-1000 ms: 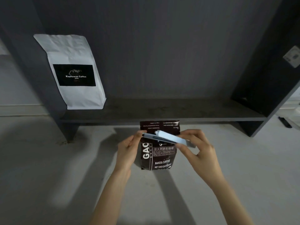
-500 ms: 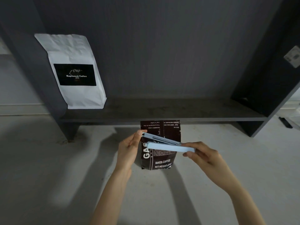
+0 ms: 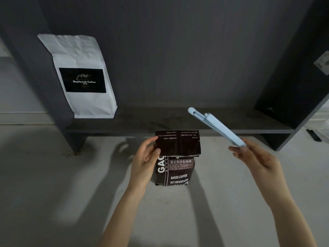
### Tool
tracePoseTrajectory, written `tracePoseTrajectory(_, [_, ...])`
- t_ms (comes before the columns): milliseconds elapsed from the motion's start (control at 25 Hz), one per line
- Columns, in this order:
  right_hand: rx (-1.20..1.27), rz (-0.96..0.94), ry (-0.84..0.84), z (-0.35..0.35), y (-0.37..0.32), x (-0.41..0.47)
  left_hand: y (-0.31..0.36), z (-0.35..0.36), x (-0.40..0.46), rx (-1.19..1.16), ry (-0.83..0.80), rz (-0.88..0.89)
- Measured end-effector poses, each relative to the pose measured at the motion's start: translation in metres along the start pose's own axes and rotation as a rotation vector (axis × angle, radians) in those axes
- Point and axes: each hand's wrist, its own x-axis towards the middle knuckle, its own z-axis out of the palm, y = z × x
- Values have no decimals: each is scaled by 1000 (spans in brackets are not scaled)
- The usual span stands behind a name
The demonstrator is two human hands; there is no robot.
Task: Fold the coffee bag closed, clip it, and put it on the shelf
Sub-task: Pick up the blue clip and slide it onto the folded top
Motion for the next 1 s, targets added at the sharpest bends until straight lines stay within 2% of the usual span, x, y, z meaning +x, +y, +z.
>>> tracePoseTrajectory(200, [-189, 45, 66, 6, 3, 12, -3, 0, 1, 24, -14, 11])
tracePoseTrajectory(400, [-422, -23, -74, 29, 8, 19, -3, 0, 2, 60, -19, 27])
tracePoseTrajectory(560, [-346, 42, -99, 43, 3, 28, -3, -1, 1, 69, -33, 8])
tracePoseTrajectory(1000, [-320, 45, -156, 62, 0, 39, 0, -3, -1, 83, -36, -12])
